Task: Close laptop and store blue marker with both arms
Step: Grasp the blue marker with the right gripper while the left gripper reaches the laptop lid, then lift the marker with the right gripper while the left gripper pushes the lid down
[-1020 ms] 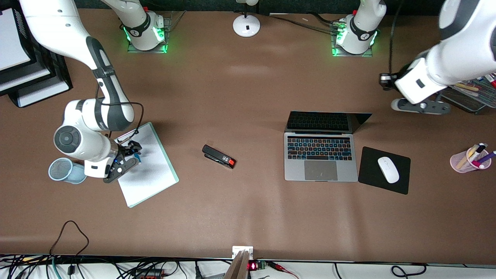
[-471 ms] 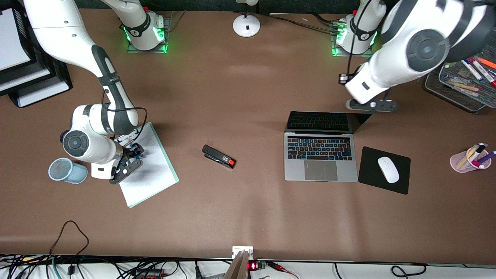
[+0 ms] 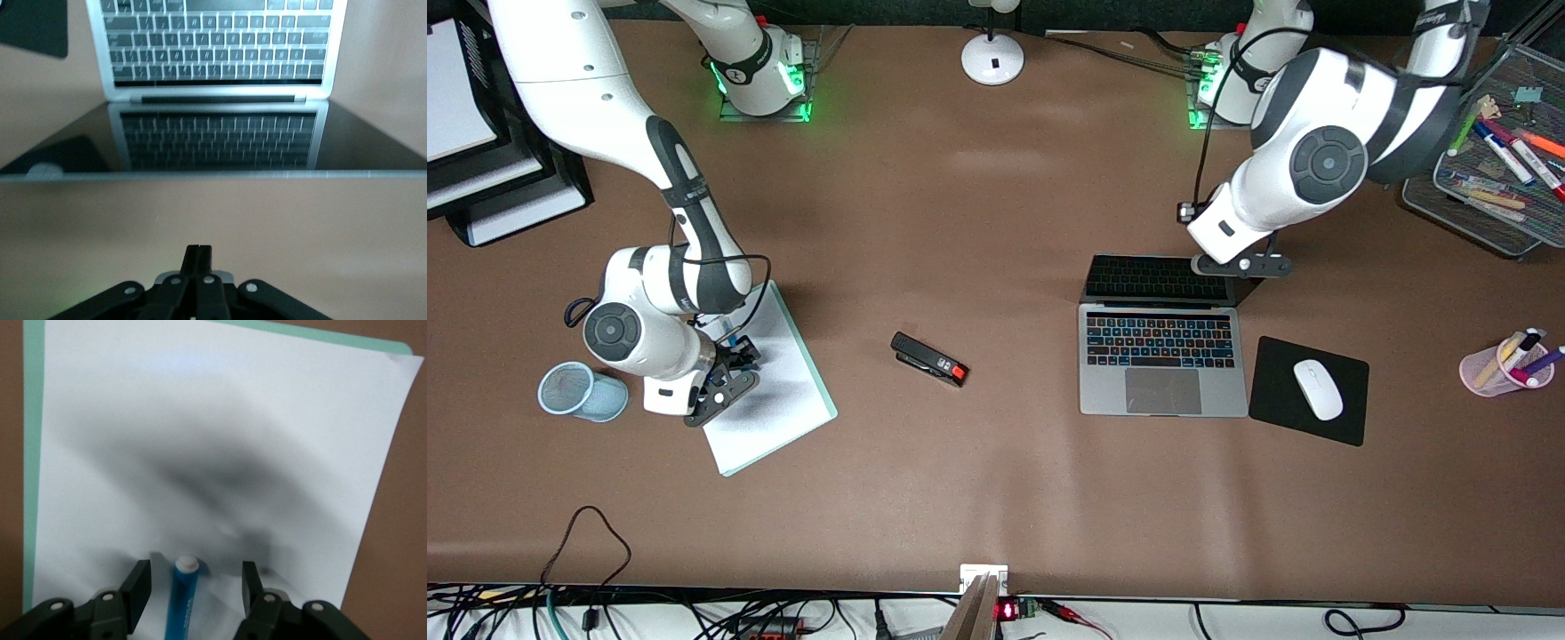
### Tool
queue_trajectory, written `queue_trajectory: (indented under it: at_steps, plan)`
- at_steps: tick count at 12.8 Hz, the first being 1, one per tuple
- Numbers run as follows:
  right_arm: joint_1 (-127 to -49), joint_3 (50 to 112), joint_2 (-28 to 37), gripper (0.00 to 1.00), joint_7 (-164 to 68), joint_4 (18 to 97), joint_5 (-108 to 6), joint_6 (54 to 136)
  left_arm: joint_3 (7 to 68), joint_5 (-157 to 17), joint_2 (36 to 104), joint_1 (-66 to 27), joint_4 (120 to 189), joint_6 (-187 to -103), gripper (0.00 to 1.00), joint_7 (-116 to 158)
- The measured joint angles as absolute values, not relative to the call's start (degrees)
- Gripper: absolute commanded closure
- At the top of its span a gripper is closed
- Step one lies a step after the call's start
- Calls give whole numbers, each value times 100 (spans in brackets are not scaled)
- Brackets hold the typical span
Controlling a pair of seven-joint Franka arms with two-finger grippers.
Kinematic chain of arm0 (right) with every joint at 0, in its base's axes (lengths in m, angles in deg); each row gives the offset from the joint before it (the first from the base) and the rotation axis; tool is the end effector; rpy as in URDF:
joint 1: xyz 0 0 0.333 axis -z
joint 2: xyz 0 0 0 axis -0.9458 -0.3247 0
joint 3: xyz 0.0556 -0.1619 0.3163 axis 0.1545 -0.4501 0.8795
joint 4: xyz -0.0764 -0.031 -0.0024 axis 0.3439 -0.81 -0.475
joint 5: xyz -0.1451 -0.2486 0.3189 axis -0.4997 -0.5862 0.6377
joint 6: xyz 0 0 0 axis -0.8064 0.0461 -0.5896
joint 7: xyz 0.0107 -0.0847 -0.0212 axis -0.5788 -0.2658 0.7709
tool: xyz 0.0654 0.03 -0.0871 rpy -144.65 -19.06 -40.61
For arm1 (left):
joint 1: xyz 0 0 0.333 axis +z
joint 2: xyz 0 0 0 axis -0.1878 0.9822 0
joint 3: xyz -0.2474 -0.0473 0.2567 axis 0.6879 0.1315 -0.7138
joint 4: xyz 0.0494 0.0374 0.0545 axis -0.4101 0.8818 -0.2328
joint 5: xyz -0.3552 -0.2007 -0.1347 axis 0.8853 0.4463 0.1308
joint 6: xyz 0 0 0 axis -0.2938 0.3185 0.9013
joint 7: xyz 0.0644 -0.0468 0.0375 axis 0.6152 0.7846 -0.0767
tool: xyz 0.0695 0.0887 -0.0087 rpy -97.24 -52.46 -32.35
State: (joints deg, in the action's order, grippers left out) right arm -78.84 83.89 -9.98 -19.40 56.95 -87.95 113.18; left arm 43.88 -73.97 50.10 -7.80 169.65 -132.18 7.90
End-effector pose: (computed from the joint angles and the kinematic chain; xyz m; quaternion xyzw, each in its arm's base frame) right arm 0.7142 0.0687 0.1943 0.9410 0.3368 -0.0309 0.0061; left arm 0.5350 -0.2136 0.4137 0.9891 -0.0026 -0.1472 0.0099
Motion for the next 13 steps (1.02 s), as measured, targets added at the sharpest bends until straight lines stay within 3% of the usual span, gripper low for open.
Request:
queue_trajectory:
  at_steps: [5,8,10,13]
  plan:
    - [-7896,8389,-1086,54,-2354,5695,-8783,11345,4395,-7698,5253,-770,17617,-15167,100,790]
    - [-7909,8387,-1090,71,-2436,5696,-8783,11341,4381,-8042,5463,-728,17591,-15656,100,790]
    - [-7908,8367,-1089,100,-2443,5696,-8782,11343,4374,-8261,5626,-710,17478,-15879,100,790]
    - [-7904,8353,-1080,100,-2453,5693,-8781,11344,4340,-8448,6055,-697,16954,-15948,100,790]
